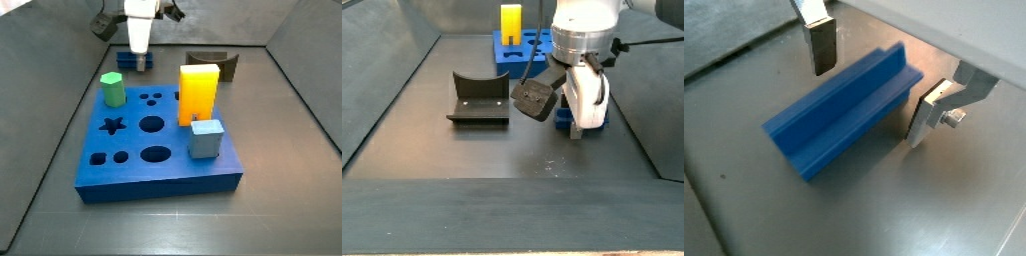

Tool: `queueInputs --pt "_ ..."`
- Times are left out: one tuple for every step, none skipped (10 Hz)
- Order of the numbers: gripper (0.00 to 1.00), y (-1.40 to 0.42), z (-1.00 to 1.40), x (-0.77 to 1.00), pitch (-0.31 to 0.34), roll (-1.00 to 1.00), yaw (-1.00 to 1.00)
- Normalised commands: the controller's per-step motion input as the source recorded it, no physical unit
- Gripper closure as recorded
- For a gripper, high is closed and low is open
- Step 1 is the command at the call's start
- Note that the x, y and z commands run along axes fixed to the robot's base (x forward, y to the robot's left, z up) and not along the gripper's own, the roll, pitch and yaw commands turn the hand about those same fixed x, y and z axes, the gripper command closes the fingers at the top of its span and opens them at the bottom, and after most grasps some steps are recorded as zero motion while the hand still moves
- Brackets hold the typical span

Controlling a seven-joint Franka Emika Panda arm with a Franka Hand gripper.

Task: Pick up the star object. Move up. Place the star object on the fixture. Regrasp the star object. Move to above the board. Insert the star object.
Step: Pick up the star object.

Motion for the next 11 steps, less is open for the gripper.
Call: queueInputs --pt "0.0 -0.01 -0.37 -0.01 0.0 -0.09 -0.04" --pt "0.0 0.0 -0.29 -0.03 -0.116 -0.21 0.0" --pt "0.0 0.0 -0.08 -0.04 -0.079 -0.04 0.01" --pt "0.0 0.0 0.0 0.0 0.0 0.0 0.0" --pt "1.0 0.0 0.0 0.0 0.0 0.0 0.0" --pt "1.0 0.0 0.0 0.0 0.0 0.0 0.0" --pt "1.0 0.0 0.0 0.0 0.0 0.0 0.0" --pt "1.0 0.0 0.0 0.0 0.0 0.0 0.0" --pt "1.0 0.0 0.0 0.0 0.0 0.0 0.0" --pt "1.0 0.0 0.0 0.0 0.0 0.0 0.0" --pt "1.0 0.0 0.0 0.0 0.0 0.0 0.0"
